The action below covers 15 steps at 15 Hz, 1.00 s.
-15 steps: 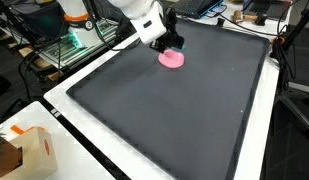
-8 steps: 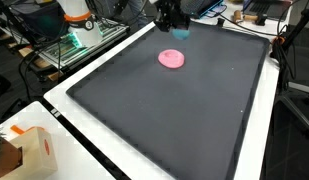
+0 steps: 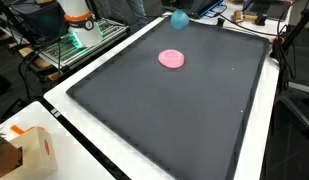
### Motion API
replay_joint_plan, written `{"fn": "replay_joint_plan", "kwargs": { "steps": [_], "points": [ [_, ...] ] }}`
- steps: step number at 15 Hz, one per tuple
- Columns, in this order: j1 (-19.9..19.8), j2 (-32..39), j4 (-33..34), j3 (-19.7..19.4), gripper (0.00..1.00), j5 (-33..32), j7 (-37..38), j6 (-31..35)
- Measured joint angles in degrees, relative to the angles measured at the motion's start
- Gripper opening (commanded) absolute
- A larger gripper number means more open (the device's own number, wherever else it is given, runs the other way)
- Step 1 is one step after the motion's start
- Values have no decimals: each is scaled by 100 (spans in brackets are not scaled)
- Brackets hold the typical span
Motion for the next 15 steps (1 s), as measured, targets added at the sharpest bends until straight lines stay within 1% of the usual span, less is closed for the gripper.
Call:
{"fn": "replay_joint_plan", "kwargs": {
  "steps": [3, 6, 10, 13, 14, 15],
  "points": [
    [129, -31, 89, 187, 29, -970, 734, -49],
    [245, -17, 119, 360, 29, -1706, 1262, -213],
    [411, 89, 201, 575, 29, -2363, 1733, -469],
    [524, 221, 242, 682, 29, -2611, 1936, -580],
    [557, 267, 248, 701, 54, -2648, 1969, -593],
    [588, 312, 253, 710, 54, -2656, 1976, -600]
  ]
}}
